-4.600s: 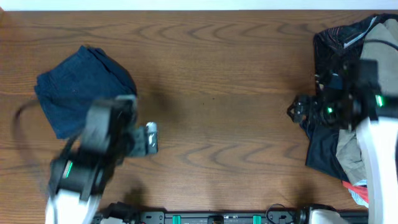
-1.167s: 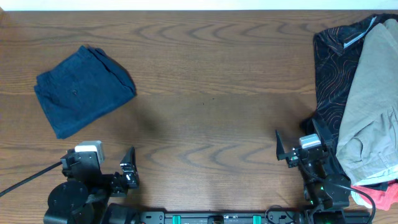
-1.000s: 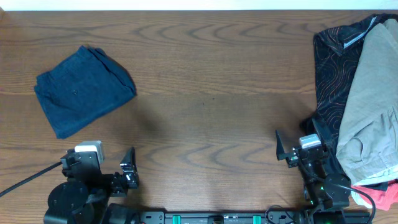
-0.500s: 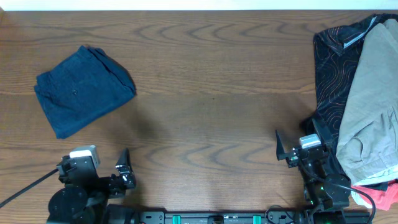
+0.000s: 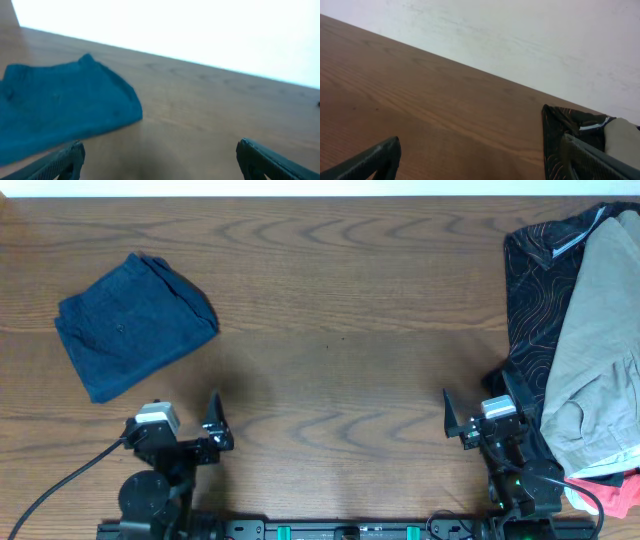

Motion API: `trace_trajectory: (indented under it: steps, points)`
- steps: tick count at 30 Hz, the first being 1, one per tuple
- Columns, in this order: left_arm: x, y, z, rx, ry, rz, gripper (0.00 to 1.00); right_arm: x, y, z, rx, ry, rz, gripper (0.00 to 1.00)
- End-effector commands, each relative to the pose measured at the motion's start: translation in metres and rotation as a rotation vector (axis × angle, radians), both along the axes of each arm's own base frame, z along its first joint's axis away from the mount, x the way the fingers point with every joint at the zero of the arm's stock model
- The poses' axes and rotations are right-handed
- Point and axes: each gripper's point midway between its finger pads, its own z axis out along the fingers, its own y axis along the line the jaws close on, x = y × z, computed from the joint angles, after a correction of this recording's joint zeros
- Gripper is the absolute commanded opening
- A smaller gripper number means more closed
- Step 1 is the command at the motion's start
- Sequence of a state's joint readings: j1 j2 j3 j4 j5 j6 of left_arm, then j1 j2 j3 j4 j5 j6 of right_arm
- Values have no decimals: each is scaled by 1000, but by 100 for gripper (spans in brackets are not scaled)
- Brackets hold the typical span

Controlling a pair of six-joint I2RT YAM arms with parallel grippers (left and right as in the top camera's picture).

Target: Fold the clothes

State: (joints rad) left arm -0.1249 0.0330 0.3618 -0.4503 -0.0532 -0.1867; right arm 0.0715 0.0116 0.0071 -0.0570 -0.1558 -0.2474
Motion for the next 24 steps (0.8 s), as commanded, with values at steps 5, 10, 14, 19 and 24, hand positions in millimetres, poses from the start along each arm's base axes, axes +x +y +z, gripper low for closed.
trace_trajectory:
  steps: [5, 10, 14, 19, 24]
  points:
    - [23, 0, -2, -28, -167, 18, 98, 0, 0, -1, -12, -2, -2, 99]
    - [34, 3, 2, -46, -319, 37, 98, 0, 0, -1, -12, -2, -2, 99]
    - [36, 5, -7, -29, -312, 51, 98, 0, 0, -1, -12, -2, -1, 99]
    - [37, 5, -38, 19, -185, 46, 98, 0, 0, -1, -12, -2, -2, 99]
    - [34, 5, -69, 36, -58, 42, 98, 0, 0, -1, -12, -2, -2, 99]
